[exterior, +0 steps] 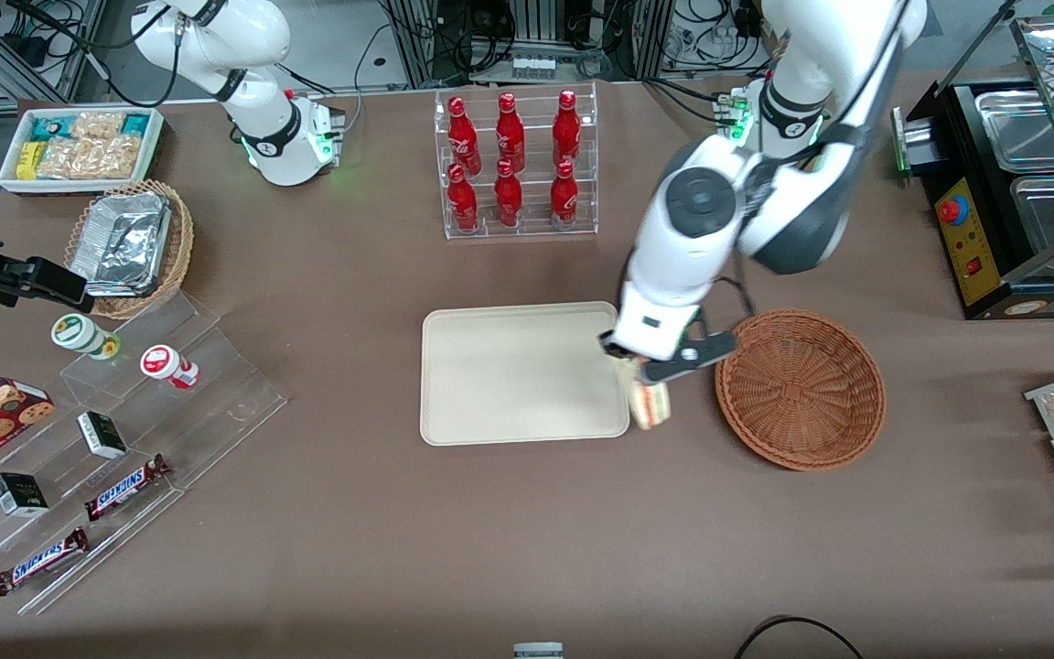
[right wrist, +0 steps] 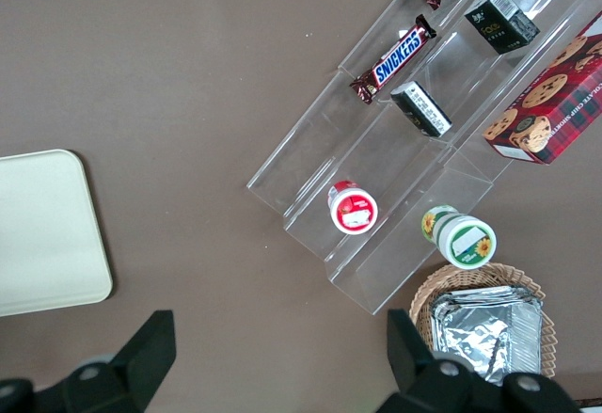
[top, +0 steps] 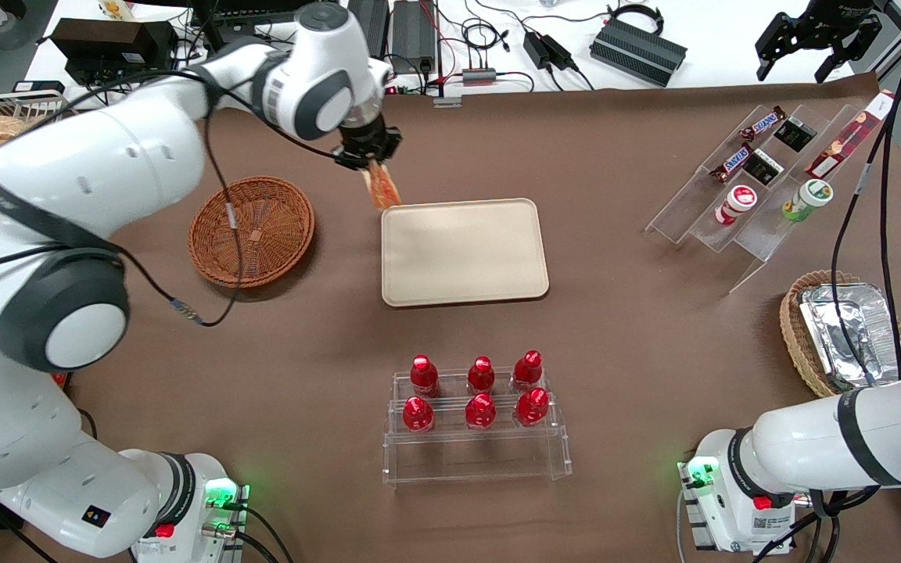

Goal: Place sandwich from basket to tray

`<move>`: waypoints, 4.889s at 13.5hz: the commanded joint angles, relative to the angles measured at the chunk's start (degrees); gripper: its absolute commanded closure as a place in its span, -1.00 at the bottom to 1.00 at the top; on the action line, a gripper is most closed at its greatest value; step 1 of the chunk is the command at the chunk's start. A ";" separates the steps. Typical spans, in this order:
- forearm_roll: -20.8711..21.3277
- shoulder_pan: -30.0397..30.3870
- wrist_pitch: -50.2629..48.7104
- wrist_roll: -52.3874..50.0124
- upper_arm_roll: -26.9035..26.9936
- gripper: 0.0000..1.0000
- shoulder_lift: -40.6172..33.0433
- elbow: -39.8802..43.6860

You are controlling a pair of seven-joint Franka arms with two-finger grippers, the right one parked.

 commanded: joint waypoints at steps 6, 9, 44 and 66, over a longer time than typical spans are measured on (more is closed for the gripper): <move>4.27 -8.90 6.47 0.21 0.88 0.90 13.94 8.52; 4.37 -10.49 9.55 0.21 0.88 0.90 16.41 8.69; 2.97 10.05 -20.92 19.41 1.23 -1.00 -9.24 9.57; -1.17 28.27 -29.98 54.17 3.87 -1.00 -22.09 5.26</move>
